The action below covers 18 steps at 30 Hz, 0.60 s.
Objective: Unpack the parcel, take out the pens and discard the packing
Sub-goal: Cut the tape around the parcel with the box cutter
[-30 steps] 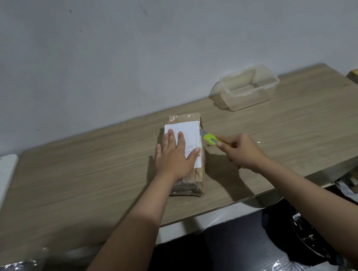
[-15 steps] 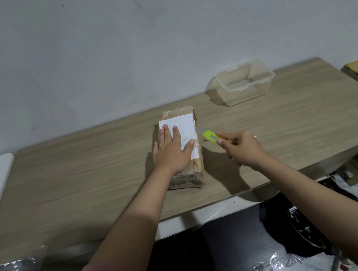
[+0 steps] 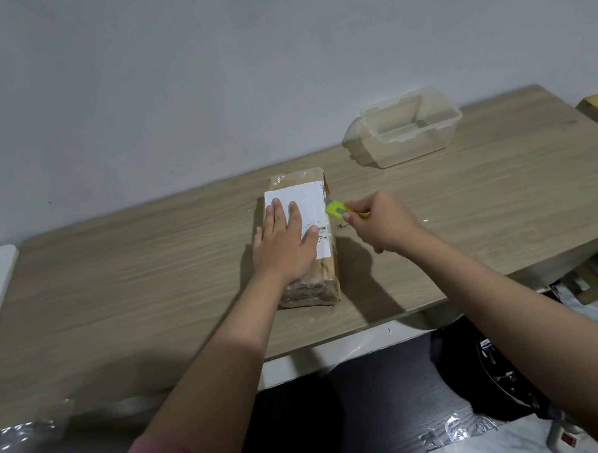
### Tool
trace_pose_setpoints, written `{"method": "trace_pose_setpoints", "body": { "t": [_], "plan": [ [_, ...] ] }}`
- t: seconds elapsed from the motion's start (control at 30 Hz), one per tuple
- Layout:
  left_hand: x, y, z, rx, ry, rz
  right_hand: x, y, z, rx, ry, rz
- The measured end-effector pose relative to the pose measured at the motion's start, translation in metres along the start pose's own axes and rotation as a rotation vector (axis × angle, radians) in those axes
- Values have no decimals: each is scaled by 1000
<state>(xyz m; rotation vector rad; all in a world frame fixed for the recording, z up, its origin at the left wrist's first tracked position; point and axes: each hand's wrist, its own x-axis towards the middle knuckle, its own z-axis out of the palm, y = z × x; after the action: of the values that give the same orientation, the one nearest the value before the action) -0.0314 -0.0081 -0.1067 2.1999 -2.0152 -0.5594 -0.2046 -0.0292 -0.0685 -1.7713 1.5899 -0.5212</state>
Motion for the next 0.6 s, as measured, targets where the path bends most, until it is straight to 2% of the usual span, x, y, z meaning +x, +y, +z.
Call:
{"method": "trace_pose_setpoints", "body": {
  "t": [0.27,0.6],
  "plan": [
    [2,5,1,24,11,-39,-10,8,-12,-1,-121,-41],
    [1,7,0,14,13,-31,-40,22,-9,-11,-121,-79]
  ]
}}
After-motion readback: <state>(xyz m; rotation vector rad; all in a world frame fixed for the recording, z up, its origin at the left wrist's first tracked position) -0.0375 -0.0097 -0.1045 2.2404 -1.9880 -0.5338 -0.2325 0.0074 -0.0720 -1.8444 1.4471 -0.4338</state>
